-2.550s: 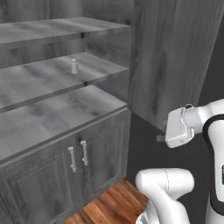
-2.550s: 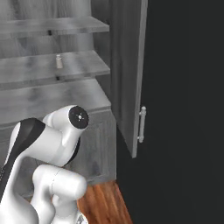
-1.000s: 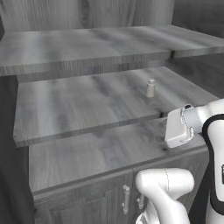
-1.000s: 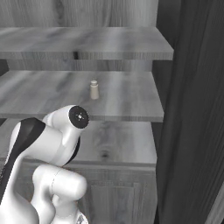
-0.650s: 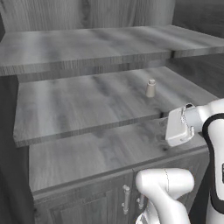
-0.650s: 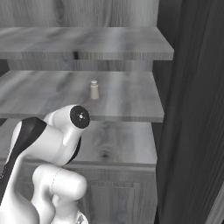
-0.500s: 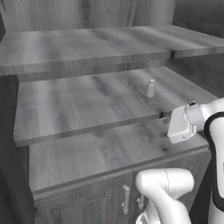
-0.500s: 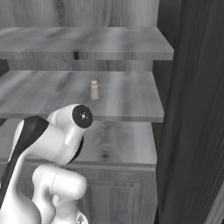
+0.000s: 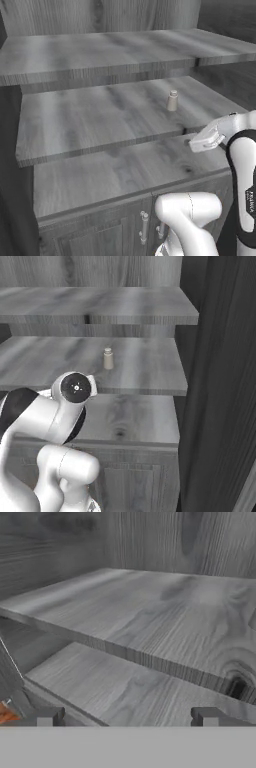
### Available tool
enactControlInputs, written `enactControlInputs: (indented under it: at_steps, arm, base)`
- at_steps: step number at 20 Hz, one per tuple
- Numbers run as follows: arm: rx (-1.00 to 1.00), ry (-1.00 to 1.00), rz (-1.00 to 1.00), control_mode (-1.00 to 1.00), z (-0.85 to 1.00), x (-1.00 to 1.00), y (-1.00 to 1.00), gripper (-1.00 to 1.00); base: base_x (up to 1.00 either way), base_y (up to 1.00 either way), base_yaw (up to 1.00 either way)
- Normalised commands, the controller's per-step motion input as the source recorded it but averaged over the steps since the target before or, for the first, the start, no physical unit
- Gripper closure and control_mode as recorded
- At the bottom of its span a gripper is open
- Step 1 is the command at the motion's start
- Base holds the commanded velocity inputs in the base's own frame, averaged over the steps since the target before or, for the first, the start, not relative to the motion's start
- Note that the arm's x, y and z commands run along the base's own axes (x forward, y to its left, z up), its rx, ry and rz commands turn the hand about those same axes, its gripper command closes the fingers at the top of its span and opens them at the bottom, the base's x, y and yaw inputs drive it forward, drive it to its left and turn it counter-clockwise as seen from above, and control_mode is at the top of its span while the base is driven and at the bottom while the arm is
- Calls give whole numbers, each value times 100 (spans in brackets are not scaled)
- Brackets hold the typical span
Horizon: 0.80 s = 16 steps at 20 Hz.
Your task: Collect the paprika, mayonnaise, and shaker from the cabinet and place them next to the stove.
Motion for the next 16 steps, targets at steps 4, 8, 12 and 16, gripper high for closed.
enactControlInputs:
  at_steps: [4, 8, 12, 16]
  arm:
    - [0, 0, -42, -100, 1, 5, 0, -100]
    - [0, 0, -37, -100, 0, 18, -17, -100]
    - [0, -2, -27, -100, 4, 38, -23, -100]
    - [0, -6, -22, -100, 1, 42, -14, -100]
  base:
    - [0, 0, 0]
    - [0, 0, 0]
    - [0, 0, 0]
    - [0, 0, 0]
